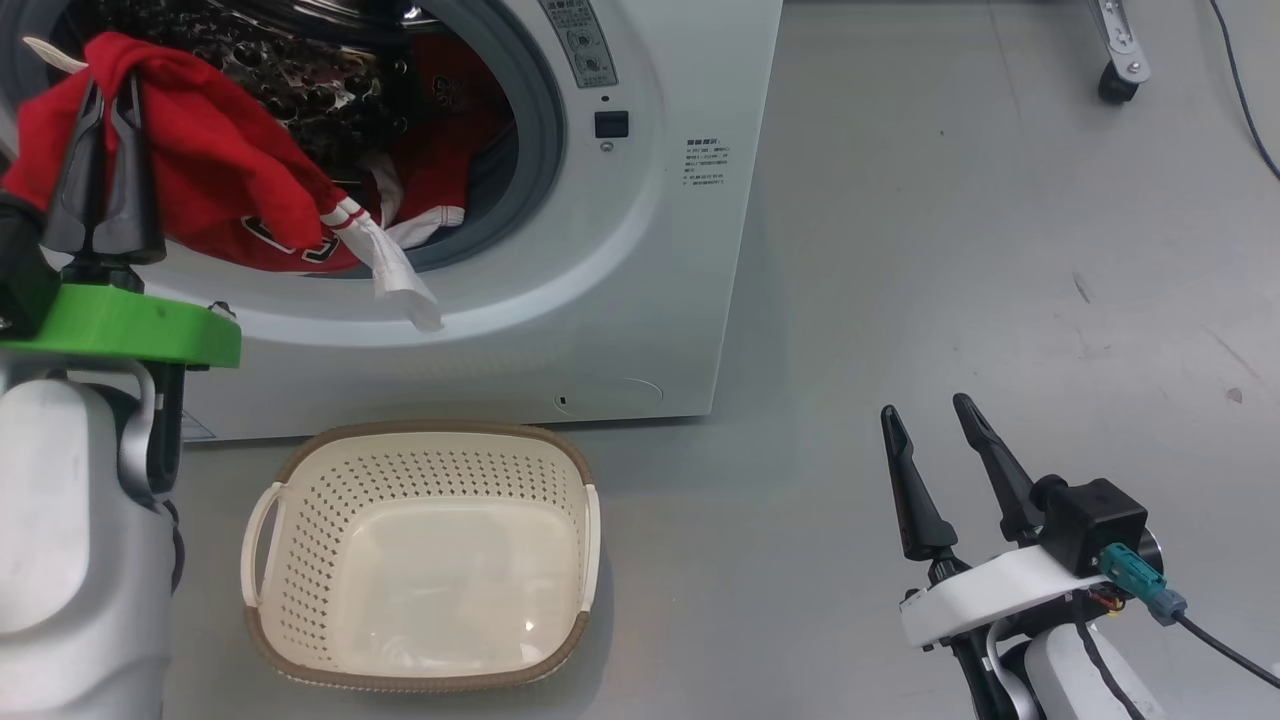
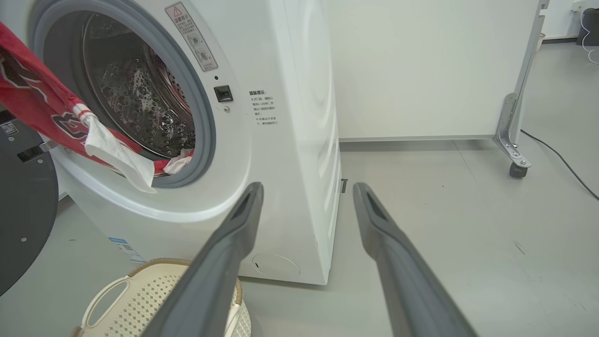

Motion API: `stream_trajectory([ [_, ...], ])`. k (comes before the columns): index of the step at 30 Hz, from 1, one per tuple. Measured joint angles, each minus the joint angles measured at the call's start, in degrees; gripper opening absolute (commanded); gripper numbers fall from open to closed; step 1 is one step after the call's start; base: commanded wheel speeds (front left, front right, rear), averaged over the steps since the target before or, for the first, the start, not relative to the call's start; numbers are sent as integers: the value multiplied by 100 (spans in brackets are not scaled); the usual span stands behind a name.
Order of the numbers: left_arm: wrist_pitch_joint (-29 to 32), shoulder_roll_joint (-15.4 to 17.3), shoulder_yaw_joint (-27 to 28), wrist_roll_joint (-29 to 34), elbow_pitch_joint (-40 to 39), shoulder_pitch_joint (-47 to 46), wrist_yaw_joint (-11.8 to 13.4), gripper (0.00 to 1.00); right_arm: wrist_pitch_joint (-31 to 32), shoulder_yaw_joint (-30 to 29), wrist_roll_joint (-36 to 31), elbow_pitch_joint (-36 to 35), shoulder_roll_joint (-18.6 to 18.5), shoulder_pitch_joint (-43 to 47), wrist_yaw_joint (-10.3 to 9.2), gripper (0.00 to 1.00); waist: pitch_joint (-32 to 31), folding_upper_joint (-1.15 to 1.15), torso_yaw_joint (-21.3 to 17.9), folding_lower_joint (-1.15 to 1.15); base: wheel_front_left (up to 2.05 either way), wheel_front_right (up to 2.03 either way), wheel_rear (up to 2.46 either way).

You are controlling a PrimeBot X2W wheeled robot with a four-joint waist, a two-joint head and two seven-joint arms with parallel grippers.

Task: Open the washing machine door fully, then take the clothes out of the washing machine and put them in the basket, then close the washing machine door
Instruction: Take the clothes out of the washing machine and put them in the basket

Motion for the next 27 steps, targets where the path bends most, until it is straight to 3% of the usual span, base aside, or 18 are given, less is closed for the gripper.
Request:
stream_trajectory([
  [14, 0, -123, -121, 40, -261, 889, -8, 0, 0, -9, -25, -27, 4, 96, 22, 100, -18, 0, 71, 0, 0, 0, 0],
  [27, 1, -188, -464, 107, -13, 1578, -64, 0, 0, 13, -37, -82, 14, 112, 47, 100, 88, 0, 80, 0, 0, 0, 0],
])
